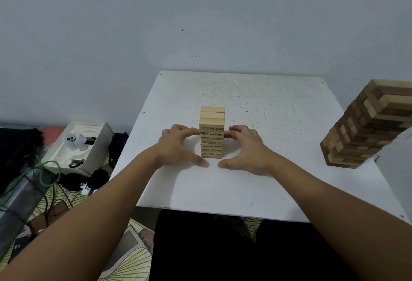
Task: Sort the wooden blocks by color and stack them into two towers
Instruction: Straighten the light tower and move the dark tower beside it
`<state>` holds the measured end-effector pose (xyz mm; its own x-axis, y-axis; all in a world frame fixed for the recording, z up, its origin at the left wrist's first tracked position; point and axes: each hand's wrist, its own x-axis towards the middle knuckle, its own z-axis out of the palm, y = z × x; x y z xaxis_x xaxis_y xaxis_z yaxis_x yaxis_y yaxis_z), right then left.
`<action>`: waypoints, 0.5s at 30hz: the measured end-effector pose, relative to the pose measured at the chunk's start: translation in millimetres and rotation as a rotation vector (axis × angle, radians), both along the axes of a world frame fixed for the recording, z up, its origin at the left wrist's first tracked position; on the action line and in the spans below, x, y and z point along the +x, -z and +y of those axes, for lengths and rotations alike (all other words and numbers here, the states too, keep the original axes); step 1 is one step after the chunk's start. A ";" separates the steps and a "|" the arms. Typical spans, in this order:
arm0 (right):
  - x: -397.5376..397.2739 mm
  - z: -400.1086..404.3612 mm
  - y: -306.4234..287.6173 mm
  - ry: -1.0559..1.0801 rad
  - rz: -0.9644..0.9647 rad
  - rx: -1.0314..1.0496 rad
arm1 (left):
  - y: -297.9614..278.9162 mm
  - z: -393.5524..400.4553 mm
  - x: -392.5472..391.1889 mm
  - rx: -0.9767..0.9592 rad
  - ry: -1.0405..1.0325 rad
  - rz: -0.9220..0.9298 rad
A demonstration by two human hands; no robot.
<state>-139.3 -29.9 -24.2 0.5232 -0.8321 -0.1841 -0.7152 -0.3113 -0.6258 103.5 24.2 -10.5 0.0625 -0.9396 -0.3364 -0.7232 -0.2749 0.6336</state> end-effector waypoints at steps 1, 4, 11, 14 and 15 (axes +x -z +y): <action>1.3 -0.2 -0.2 0.000 -0.003 -0.002 | 3.0 -1.9 0.1 -0.006 0.000 -0.011; 2.8 -2.9 1.4 -0.010 -0.013 -0.009 | 7.6 -6.4 2.0 -0.016 0.012 -0.057; 4.6 -8.3 4.5 0.000 -0.025 -0.016 | 5.5 -13.6 1.0 -0.035 0.059 -0.093; 8.2 -7.5 5.4 0.023 -0.023 -0.034 | 5.1 -15.4 -0.2 -0.045 0.068 -0.093; 9.8 -7.6 6.4 0.026 -0.019 -0.047 | 5.1 -15.5 -0.6 -0.050 0.069 -0.095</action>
